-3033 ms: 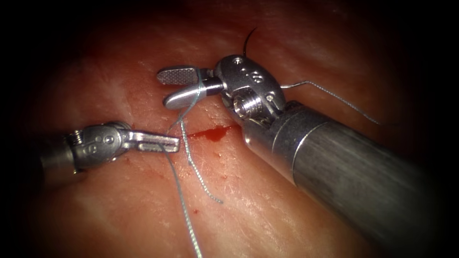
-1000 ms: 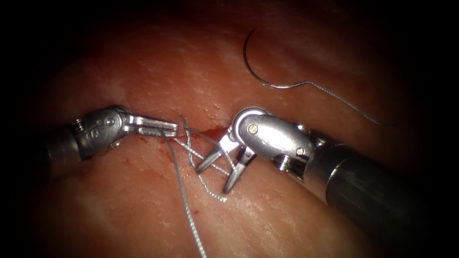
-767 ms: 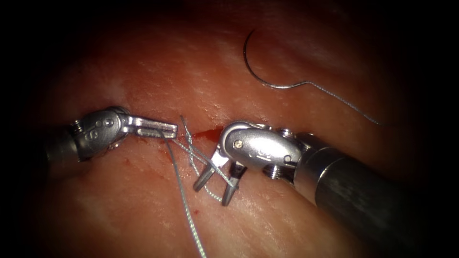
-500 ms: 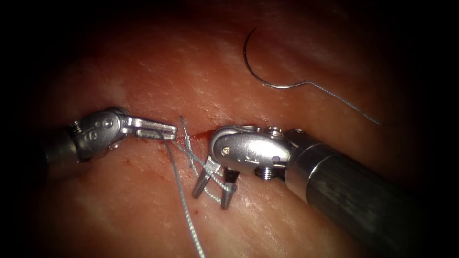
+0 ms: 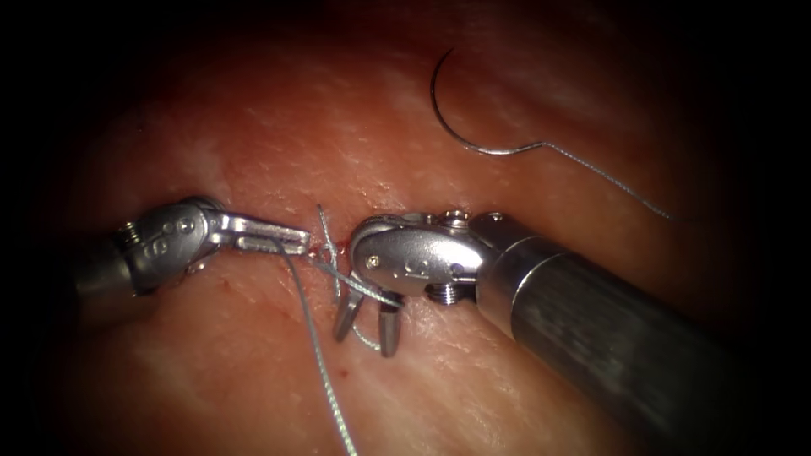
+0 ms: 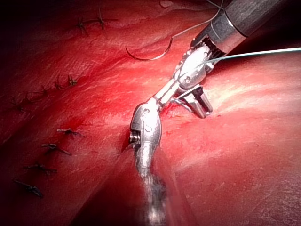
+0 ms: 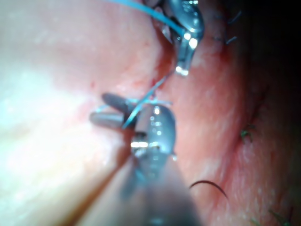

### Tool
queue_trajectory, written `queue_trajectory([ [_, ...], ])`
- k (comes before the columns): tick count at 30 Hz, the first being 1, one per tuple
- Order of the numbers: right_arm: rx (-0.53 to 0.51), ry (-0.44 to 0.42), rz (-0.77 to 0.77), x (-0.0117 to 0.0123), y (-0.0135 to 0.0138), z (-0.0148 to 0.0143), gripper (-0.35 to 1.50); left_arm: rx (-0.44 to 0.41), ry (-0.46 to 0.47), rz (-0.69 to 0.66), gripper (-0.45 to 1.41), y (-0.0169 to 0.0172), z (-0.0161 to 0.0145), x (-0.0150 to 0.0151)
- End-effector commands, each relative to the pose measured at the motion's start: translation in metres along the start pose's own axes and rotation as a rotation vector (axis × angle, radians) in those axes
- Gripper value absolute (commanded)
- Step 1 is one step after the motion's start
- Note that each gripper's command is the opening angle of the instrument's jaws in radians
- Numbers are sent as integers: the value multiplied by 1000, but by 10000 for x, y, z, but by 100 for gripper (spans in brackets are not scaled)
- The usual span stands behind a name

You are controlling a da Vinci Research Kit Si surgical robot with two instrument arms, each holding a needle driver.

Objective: Wound Closure

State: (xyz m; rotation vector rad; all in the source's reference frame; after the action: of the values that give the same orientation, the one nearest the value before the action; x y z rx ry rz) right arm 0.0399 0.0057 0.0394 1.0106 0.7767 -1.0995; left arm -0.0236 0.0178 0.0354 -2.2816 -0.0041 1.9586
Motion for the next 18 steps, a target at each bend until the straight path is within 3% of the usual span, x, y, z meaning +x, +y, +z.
queue_trajectory([
  [1,24,-18,3,-3,12,-3,-35,-5,3,1,-45,-1,4,-7],
  [7,-4,-39,6,2,24,-11,-35,-6,4,1,-45,0,2,-5],
  [18,-127,73,-18,21,20,-43,-35,-10,3,-7,-45,14,0,-5],
])
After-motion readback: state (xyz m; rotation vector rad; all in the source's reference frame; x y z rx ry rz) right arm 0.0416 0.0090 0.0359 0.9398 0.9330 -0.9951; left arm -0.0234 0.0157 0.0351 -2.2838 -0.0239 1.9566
